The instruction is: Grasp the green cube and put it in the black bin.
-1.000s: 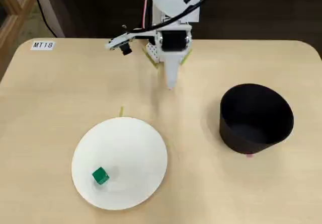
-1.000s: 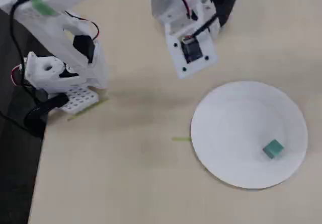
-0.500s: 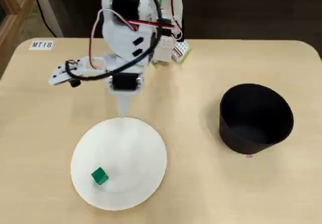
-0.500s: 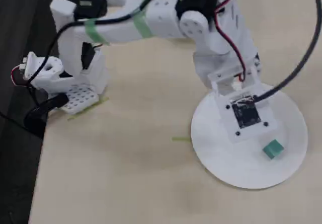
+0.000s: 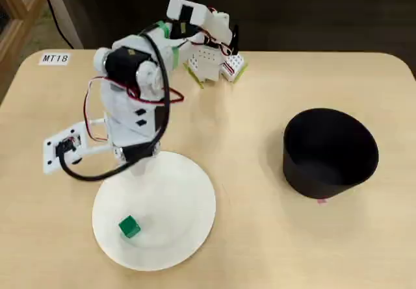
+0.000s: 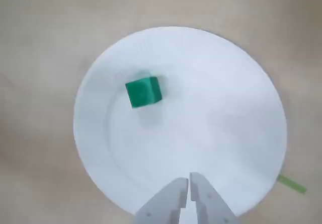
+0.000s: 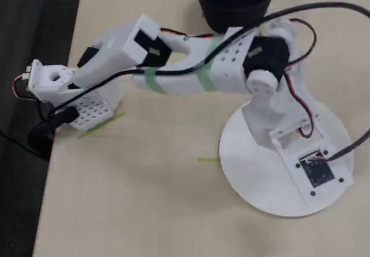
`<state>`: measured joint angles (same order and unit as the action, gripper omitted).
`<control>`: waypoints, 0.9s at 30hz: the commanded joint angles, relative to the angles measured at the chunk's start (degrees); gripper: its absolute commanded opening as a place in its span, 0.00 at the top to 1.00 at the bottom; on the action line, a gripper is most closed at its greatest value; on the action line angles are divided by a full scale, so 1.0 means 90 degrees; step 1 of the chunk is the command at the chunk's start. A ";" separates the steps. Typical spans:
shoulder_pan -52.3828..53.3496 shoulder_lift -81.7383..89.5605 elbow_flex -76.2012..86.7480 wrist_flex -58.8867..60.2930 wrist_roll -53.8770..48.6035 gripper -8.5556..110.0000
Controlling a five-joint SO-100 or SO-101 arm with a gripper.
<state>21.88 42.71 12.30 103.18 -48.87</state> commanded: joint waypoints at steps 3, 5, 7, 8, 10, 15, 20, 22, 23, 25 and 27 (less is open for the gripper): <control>-0.0029 -0.0898 -0.1406 0.0020 -0.0127 0.93; -0.0068 -0.1260 -0.1758 0.0020 -0.0176 0.93; -0.0146 -0.1514 -0.2041 0.0020 -0.0293 0.93; -0.0176 -0.1631 -0.2227 0.0020 -0.0332 0.93; -0.0195 -0.1758 -0.2520 0.0020 -0.0361 0.93; -0.0234 -0.1768 -0.2734 -0.0049 -0.0381 0.93; -0.0313 -0.2041 -0.2793 -0.0146 -0.0244 0.93; -0.0342 -0.2285 -0.3037 -0.0176 -0.0146 0.91; -0.0342 -0.2432 -0.3242 -0.0176 -0.0127 0.89; -0.0352 -0.2578 -0.3418 -0.0176 -0.0137 0.83; -0.0313 -0.2588 -0.3428 -0.0176 -0.0146 0.79</control>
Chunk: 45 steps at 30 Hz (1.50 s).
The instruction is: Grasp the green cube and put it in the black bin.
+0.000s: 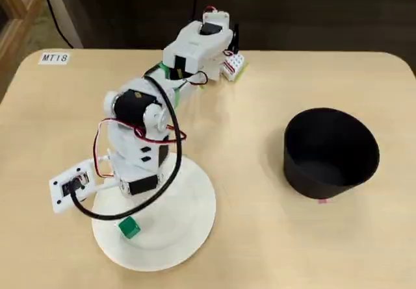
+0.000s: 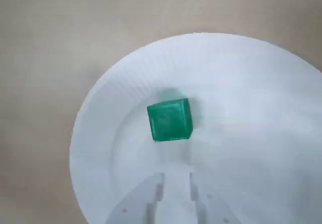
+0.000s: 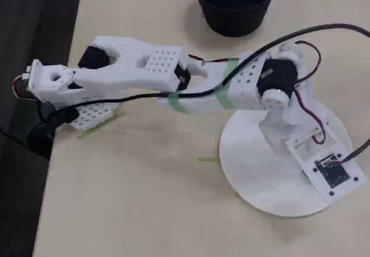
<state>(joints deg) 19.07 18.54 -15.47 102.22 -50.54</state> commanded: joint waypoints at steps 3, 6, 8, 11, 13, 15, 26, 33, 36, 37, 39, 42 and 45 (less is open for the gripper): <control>0.0029 0.0098 -0.0361 -0.0049 0.0039 0.77; 0.0156 0.0098 -0.0439 0.0010 0.0068 0.71; 0.0264 0.0078 -0.0557 0.0010 0.0039 0.68; 0.0391 0.0098 -0.0586 -0.0059 -0.0107 0.68; 0.0449 0.0098 -0.0586 -0.0146 -0.0254 0.69; 0.0508 0.0078 -0.0586 -0.0215 -0.0381 0.70; 0.0400 -0.0527 -0.0586 -0.0576 -0.0801 0.70; 0.0410 -0.0645 -0.0586 -0.0830 -0.0840 0.70; 0.0420 -0.0625 -0.0586 -0.1006 -0.0850 0.71; 0.0430 -0.0615 -0.0586 -0.1064 -0.0850 0.71; 0.0439 -0.0615 -0.0586 -0.1143 -0.0850 0.71; 0.0449 -0.0654 -0.0586 -0.1240 -0.0869 0.73; 0.0430 -0.0693 -0.0586 -0.1357 -0.0898 0.73</control>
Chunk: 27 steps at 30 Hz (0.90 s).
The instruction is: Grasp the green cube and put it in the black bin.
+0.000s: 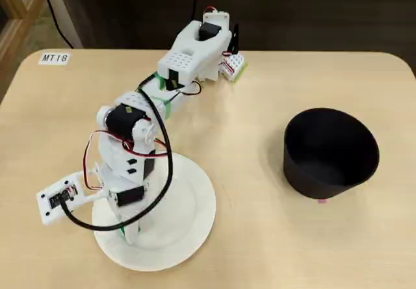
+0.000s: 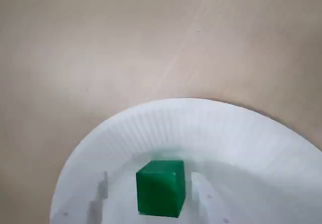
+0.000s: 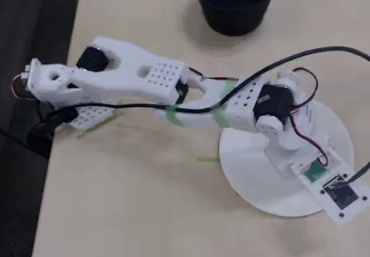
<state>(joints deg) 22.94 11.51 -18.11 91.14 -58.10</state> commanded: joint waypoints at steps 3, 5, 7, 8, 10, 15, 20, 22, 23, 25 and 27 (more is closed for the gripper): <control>-0.0020 0.0049 -0.0293 -0.0205 -0.0088 0.73; -0.0029 0.0020 -0.0293 -0.0195 -0.0117 0.73; -0.0068 -0.0020 -0.0293 -0.0186 -0.0146 0.73; -0.0088 -0.0029 -0.0293 -0.0205 -0.0156 0.74; -0.0117 -0.0059 -0.0293 -0.0215 -0.0186 0.74; -0.0137 -0.0137 -0.0293 -0.0264 -0.0215 0.76; -0.0146 -0.0234 -0.0293 -0.0420 -0.0156 0.79; -0.0146 -0.0244 -0.0293 -0.0449 -0.0107 0.81; -0.0146 -0.0254 -0.0293 -0.0469 -0.0088 0.82; -0.0146 -0.0254 -0.0293 -0.0469 -0.0088 0.83; -0.0146 -0.0254 -0.0293 -0.0479 -0.0068 0.85</control>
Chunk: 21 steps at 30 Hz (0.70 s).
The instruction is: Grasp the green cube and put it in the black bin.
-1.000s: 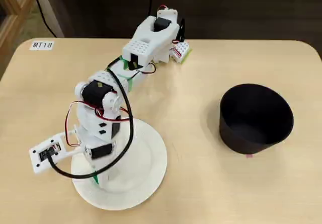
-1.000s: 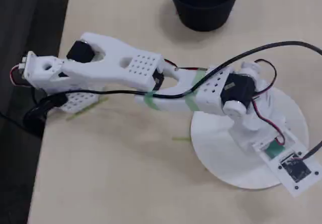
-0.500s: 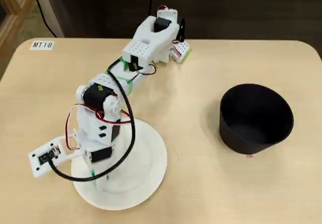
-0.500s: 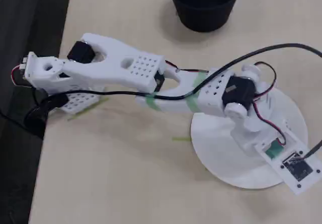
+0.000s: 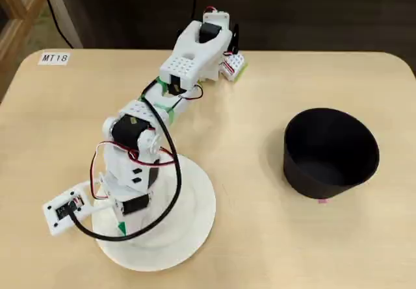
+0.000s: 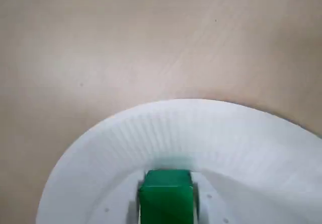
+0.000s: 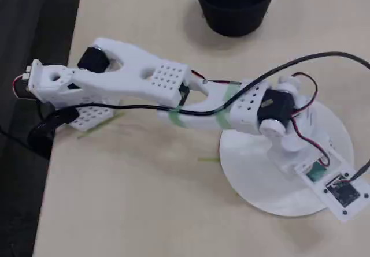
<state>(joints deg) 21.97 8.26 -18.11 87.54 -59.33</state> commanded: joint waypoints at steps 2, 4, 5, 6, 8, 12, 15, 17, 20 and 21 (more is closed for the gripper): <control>-0.0039 0.0107 -0.0293 -0.0098 0.0078 0.86; -0.0039 0.0107 -0.0293 -0.0107 0.0098 0.88; -0.0039 0.0098 -0.0293 -0.0107 0.0117 0.88; -0.0029 0.0088 -0.0293 -0.0107 0.0137 0.89; -0.0029 0.0088 -0.0293 -0.0107 0.0176 0.92; -0.0088 0.0283 -0.0293 0.0000 0.0225 0.93; -0.0098 0.0576 -0.0293 0.0117 0.0420 0.93; -0.0098 0.0869 -0.0293 0.0195 0.0762 0.93; -0.0156 0.1465 -0.0303 0.0342 0.1396 0.93; -0.0205 0.1680 -0.0303 0.0381 0.1631 0.93</control>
<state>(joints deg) 21.36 14.77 -18.11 90.18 -49.04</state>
